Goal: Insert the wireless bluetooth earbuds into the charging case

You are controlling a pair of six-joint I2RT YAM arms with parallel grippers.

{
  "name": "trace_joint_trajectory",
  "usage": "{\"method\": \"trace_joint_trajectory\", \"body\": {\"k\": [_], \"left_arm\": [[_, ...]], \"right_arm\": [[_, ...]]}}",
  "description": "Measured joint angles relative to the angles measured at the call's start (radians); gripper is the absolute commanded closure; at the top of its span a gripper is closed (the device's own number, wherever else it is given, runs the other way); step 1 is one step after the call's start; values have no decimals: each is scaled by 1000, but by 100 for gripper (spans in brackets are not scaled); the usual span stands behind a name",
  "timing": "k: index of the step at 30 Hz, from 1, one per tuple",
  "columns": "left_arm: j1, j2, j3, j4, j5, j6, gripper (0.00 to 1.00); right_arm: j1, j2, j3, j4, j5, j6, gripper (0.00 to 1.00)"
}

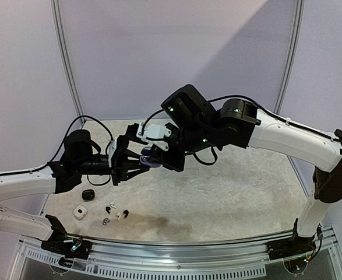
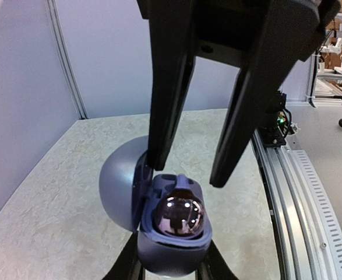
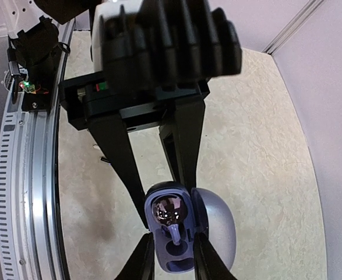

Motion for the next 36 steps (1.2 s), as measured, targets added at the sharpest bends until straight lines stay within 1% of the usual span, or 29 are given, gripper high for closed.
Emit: {"method": "trace_joint_trajectory", "body": {"k": [3, 10, 15, 22, 28, 36], "left_arm": [[0, 0, 0, 0, 2, 0, 100], [0, 0, 0, -2, 4, 4, 100], [0, 0, 0, -2, 11, 11, 100], [0, 0, 0, -2, 16, 19, 100], [0, 0, 0, -10, 2, 20, 100], [0, 0, 0, -62, -29, 19, 100]], "right_arm": [[-3, -8, -7, 6, -2, -2, 81], [-6, -10, -24, 21, -8, -3, 83], [-8, -10, -38, 27, -11, -5, 91], [-14, -10, -43, 37, -24, -9, 99], [-13, -10, -35, 26, -8, -21, 100], [16, 26, 96, -47, 106, -45, 100]]}}
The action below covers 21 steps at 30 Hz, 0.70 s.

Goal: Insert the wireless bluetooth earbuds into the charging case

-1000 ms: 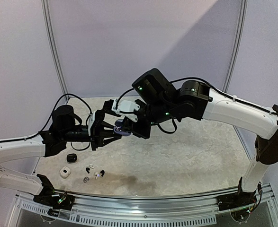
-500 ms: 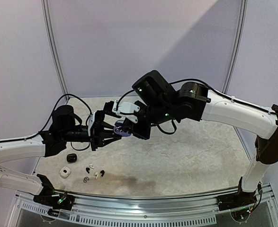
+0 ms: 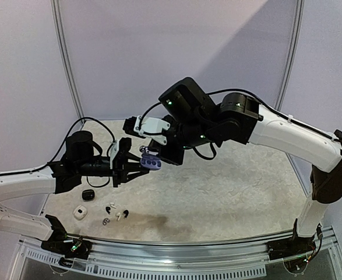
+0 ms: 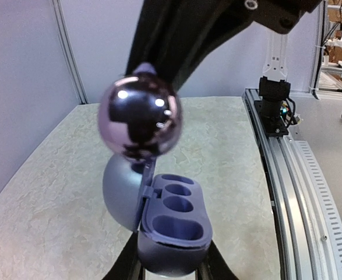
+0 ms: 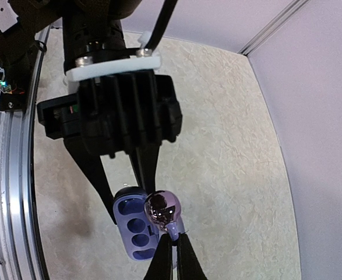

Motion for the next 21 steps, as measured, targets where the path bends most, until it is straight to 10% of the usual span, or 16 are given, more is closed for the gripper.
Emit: {"method": "trace_joint_trajectory", "body": {"k": [21], "left_arm": [[0, -2, 0, -37, -90, -23, 100]], "right_arm": [[34, 56, 79, -128, 76, 20, 100]]}}
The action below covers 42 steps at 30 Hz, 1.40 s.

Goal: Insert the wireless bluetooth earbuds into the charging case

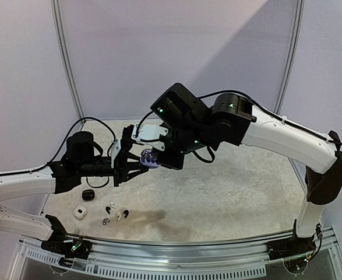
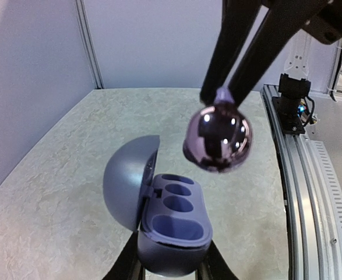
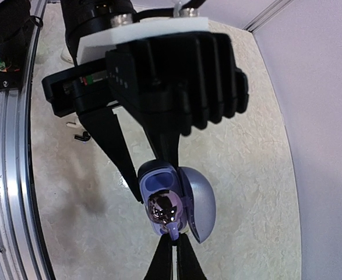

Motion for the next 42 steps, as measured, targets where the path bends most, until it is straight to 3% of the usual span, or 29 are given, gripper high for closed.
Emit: {"method": "trace_joint_trajectory", "body": {"k": [42], "left_arm": [[-1, 0, 0, -25, -2, 50, 100]], "right_arm": [[-1, 105, 60, -54, 33, 14, 100]]}}
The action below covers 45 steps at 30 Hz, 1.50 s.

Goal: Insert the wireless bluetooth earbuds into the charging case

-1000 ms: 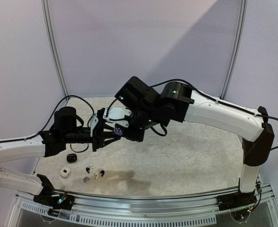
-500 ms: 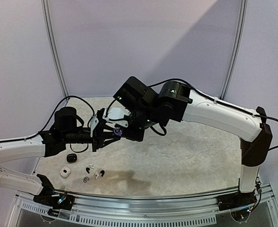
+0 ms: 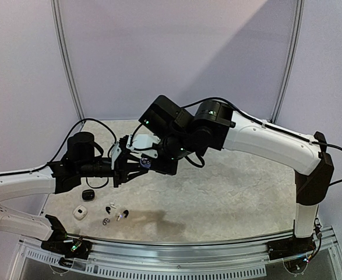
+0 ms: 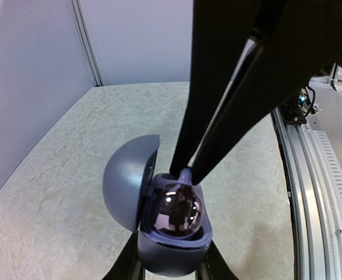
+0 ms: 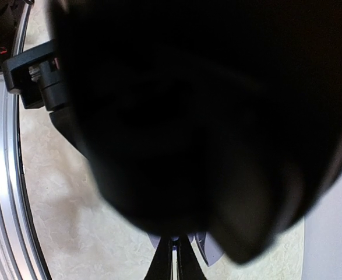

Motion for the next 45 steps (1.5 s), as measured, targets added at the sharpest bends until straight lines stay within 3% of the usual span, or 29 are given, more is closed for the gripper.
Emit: {"method": "trace_joint_trajectory", "body": {"k": [6, 10, 21, 35, 45], "left_arm": [[0, 0, 0, 0, 2, 27, 100], [0, 0, 0, 0, 2, 43, 100], [0, 0, 0, 3, 8, 42, 100], [0, 0, -18, 49, 26, -72, 100], [0, -14, -18, 124, 13, -142, 100]], "right_arm": [[0, 0, 2, -5, -6, -2, 100], [0, 0, 3, -2, -8, -4, 93], [0, 11, 3, 40, -27, -7, 88], [-3, -5, -32, 64, -18, 9, 78], [-8, -100, -77, 130, -59, 24, 67]]}}
